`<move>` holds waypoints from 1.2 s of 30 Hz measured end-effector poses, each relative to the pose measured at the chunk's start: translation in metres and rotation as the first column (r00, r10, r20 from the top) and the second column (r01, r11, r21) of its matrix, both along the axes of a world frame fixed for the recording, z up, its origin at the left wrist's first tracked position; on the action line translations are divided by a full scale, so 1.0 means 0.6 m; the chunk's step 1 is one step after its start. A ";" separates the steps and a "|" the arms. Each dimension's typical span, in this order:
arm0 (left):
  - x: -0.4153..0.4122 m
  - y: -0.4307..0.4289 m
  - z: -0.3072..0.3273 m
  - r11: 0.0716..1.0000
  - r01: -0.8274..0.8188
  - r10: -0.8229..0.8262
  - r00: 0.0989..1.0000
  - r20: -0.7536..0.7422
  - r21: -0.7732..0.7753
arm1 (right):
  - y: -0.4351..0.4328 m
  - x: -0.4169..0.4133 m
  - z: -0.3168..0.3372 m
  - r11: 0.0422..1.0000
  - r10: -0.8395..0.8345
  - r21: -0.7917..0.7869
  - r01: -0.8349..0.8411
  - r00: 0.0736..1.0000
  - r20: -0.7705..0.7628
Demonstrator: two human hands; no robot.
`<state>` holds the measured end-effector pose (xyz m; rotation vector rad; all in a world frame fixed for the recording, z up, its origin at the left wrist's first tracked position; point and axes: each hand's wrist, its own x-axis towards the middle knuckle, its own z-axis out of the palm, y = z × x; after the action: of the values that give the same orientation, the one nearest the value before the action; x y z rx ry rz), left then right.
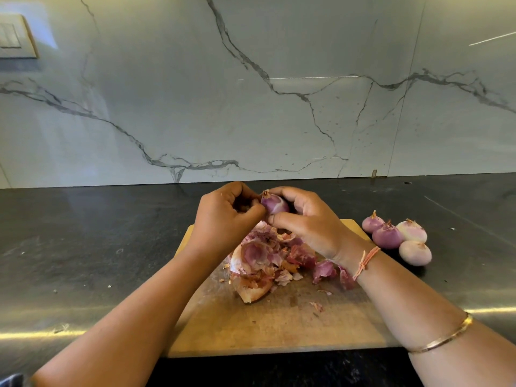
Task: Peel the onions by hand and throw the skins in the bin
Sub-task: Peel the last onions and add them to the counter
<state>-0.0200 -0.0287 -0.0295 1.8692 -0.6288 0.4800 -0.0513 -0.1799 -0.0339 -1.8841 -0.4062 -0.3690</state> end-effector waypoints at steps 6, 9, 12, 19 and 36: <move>0.003 -0.002 -0.002 1.000 0.001 -0.001 1.000 0.002 -0.016 | -0.001 0.001 0.001 0.998 0.030 0.054 -0.029 0.999 -0.010; 0.001 -0.004 0.000 0.999 -0.009 0.008 1.000 -0.025 -0.043 | -0.002 0.001 0.002 0.985 0.058 0.165 -0.046 0.996 -0.068; 0.000 -0.005 0.001 0.998 -0.035 0.034 0.999 -0.023 -0.045 | -0.002 0.000 0.005 0.956 0.099 0.284 -0.071 0.991 -0.085; 0.007 0.004 0.001 0.993 -0.107 0.106 0.994 -0.034 -0.049 | -0.002 -0.001 0.014 0.890 0.154 0.445 -0.101 0.984 -0.085; -0.014 -0.008 0.005 0.992 0.038 -0.046 0.997 -0.065 -0.118 | 0.004 -0.007 0.006 0.970 0.063 0.233 -0.065 0.998 0.016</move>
<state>-0.0286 -0.0335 -0.0263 1.7511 -0.5823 0.4158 -0.0556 -0.1774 -0.0301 -1.6364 -0.4101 -0.3649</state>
